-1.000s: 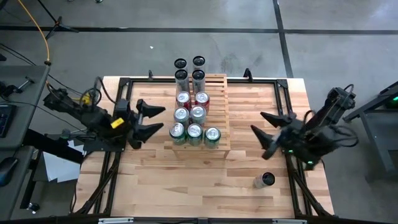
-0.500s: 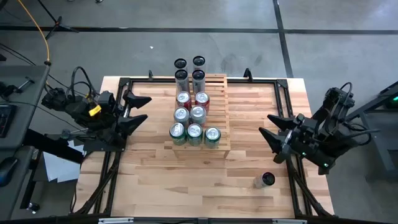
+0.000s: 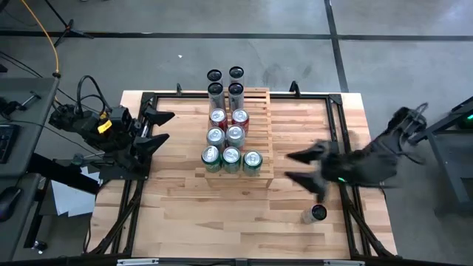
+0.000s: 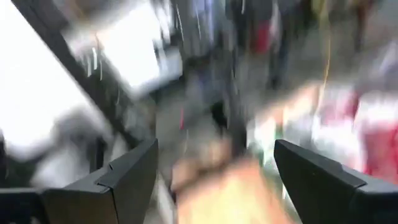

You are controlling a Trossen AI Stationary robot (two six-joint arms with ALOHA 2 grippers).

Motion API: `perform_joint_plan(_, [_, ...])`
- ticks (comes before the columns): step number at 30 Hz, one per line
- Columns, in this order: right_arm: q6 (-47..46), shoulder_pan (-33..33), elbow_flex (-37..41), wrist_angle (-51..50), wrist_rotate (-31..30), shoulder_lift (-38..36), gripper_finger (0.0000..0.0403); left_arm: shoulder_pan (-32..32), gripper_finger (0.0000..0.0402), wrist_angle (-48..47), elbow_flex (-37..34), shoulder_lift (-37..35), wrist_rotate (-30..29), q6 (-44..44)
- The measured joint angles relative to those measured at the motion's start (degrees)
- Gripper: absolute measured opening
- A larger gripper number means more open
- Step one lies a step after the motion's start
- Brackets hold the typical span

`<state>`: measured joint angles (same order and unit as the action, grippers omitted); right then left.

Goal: Place canned beverage on shelf
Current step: Put the white pink soda can on the shelf aligned with the other white pink soda cans

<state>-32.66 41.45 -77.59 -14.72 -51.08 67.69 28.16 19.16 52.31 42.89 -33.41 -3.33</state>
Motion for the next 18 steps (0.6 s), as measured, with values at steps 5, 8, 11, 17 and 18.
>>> perform_joint_plan(5, [-10.51, -17.36, -14.42, -34.09, 40.88, 10.71, 0.0302, 0.0, 0.0349, -0.99, 0.0, -0.56, 0.09, -1.19])
perform_joint_plan(8, [-7.29, -22.48, -21.8, -36.68, 58.93, 14.83, 0.0302, 0.0, 0.0349, -1.47, 0.0, -0.72, 0.09, -3.09])
perform_joint_plan(11, [-7.15, -23.1, -27.4, -43.74, 64.29, 18.16, 0.0302, 0.0, 0.0349, -1.51, 0.0, -0.74, 0.09, -4.02])
perform_joint_plan(17, [-13.21, -15.77, -34.92, -62.2, 54.42, 18.58, 0.0302, 0.0, 0.0349, -1.58, 0.0, -0.7, 0.07, -4.0])
perform_joint_plan(18, [-15.58, -13.93, -35.44, -64.81, 51.49, 18.73, 0.0302, 0.0, 0.0349, -1.6, 0.0, -0.7, 0.07, -4.0])
